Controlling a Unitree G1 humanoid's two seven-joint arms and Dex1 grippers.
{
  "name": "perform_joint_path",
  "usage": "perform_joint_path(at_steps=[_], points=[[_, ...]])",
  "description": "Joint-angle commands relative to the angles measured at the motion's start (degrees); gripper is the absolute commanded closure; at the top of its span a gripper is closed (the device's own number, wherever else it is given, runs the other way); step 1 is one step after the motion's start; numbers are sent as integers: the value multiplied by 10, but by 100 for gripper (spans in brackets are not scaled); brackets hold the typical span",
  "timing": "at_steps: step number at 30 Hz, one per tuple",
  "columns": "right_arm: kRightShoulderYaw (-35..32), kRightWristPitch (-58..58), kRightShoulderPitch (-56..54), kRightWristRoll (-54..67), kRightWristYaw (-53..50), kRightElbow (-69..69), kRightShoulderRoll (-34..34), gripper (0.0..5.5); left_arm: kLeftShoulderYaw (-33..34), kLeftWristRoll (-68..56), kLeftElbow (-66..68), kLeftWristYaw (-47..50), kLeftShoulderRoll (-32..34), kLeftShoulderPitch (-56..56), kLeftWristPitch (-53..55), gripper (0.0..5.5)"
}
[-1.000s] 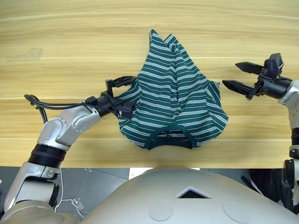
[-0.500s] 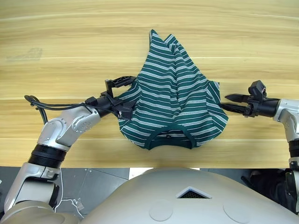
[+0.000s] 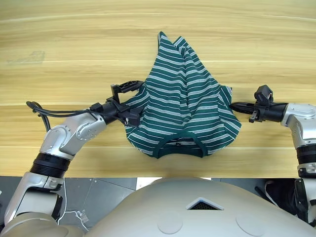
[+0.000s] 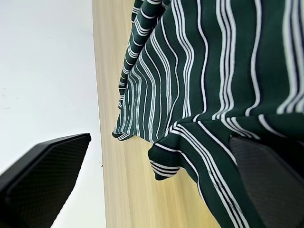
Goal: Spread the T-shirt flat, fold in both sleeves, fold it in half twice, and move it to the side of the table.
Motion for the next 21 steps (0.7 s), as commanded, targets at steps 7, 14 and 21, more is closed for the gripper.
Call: perform_joint_path(at_steps=[7,14,21], points=[[-8,-8,-35,-13,22,17,-21,548,-22,27,19,-12,0,19,5,10],[-40,-25,-106,-19,44,59,-53,548,-24,27,18,-12,1,15,6,10],[-44,-23,-103,-22,51,54,-55,548,-25,28,18,-10,-2,16,7,10]])
